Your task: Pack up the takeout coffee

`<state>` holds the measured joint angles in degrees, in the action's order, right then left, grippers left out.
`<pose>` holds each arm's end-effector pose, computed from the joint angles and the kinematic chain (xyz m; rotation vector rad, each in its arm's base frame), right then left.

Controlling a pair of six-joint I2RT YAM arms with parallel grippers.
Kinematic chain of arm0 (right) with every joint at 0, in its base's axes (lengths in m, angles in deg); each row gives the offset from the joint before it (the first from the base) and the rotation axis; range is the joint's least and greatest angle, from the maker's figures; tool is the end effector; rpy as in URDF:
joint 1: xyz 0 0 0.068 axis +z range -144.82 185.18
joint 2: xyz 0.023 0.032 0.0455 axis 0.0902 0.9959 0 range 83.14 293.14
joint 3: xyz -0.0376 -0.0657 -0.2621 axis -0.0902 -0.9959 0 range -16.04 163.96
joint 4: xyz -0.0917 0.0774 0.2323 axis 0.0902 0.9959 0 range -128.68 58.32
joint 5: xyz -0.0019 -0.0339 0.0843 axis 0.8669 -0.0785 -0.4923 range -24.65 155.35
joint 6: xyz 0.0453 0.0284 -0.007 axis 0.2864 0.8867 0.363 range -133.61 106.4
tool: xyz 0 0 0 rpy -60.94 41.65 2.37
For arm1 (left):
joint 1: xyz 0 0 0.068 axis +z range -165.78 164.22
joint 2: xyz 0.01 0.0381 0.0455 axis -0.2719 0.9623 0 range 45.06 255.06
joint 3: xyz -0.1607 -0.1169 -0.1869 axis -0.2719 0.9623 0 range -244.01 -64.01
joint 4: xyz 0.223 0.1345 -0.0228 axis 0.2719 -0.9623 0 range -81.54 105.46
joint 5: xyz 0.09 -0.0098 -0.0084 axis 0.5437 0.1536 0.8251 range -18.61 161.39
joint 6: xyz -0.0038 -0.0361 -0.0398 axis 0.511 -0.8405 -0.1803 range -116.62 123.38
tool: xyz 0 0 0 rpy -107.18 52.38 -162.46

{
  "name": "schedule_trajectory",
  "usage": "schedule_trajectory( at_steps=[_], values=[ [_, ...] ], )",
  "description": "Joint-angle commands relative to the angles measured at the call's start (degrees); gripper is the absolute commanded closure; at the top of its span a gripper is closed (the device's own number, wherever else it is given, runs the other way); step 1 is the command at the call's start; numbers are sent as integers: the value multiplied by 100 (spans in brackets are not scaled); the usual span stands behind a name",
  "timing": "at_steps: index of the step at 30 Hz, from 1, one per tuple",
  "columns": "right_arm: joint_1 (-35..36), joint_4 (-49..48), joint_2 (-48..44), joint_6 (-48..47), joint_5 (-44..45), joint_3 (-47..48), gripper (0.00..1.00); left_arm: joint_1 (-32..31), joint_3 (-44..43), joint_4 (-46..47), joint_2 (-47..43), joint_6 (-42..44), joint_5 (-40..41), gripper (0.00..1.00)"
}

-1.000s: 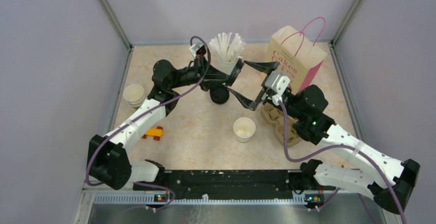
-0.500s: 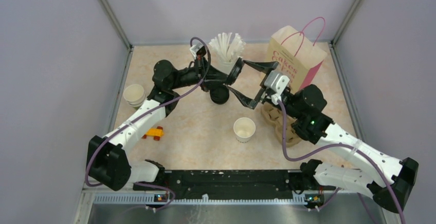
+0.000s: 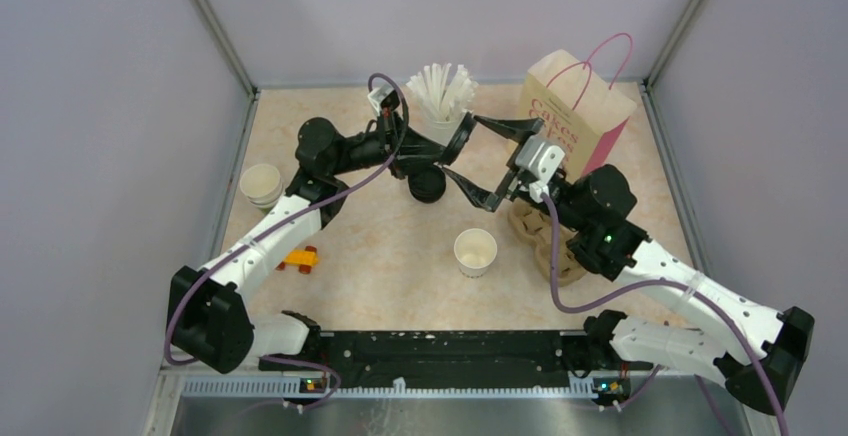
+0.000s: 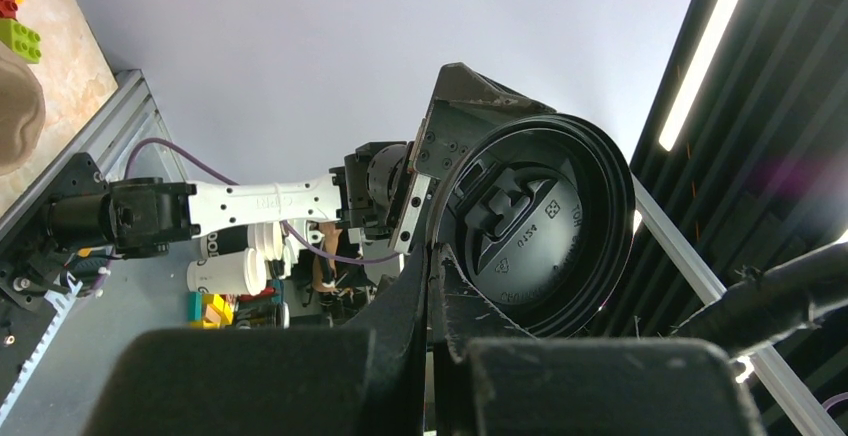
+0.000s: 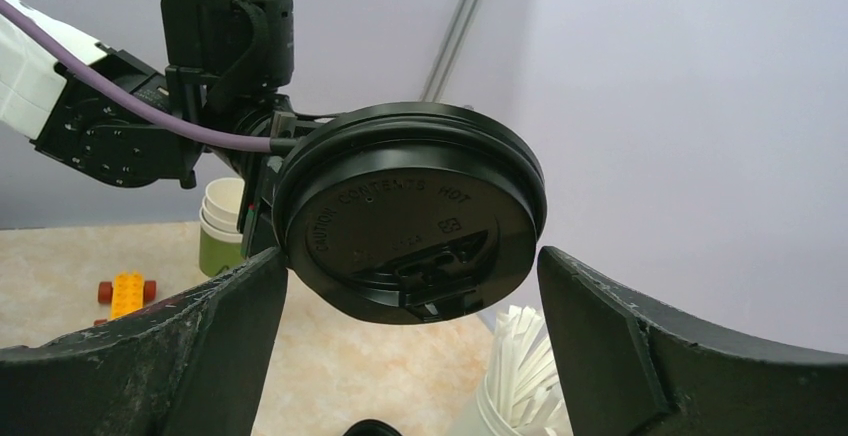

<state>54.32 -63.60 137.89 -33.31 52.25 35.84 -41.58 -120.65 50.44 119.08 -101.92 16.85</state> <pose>0.1352 0.1687 0.4175 -0.8466 0.8737 0.5856 0.2477 -0.1519 0.3800 -0.1563 1.9486 -2.3288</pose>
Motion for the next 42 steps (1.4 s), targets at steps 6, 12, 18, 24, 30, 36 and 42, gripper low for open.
schedule_trajectory(
  at_steps=[6, 12, 18, 24, 30, 36, 42],
  values=[
    [43, -310, -247, 42, 161, 77, 7, -30, 76, 167, -205, 11, -20, 100],
    [49, -246, -262, 74, 81, 77, 11, -34, 55, 92, -260, 34, 19, 100],
    [47, -283, -229, 141, -2, 66, 14, -55, 5, -47, -300, 118, 36, 100],
    [49, -341, -182, 184, -49, 92, 16, -100, -12, -121, -335, 174, 55, 100],
    [43, -292, -139, 254, -166, 112, 13, -107, -14, -208, -366, 231, 33, 100],
    [43, -163, -164, 276, -227, 114, 14, -108, -14, -235, -384, 245, 45, 100],
    [45, -152, -178, 248, -259, 129, 19, -118, -14, -298, -402, 276, 39, 100]
  ],
)
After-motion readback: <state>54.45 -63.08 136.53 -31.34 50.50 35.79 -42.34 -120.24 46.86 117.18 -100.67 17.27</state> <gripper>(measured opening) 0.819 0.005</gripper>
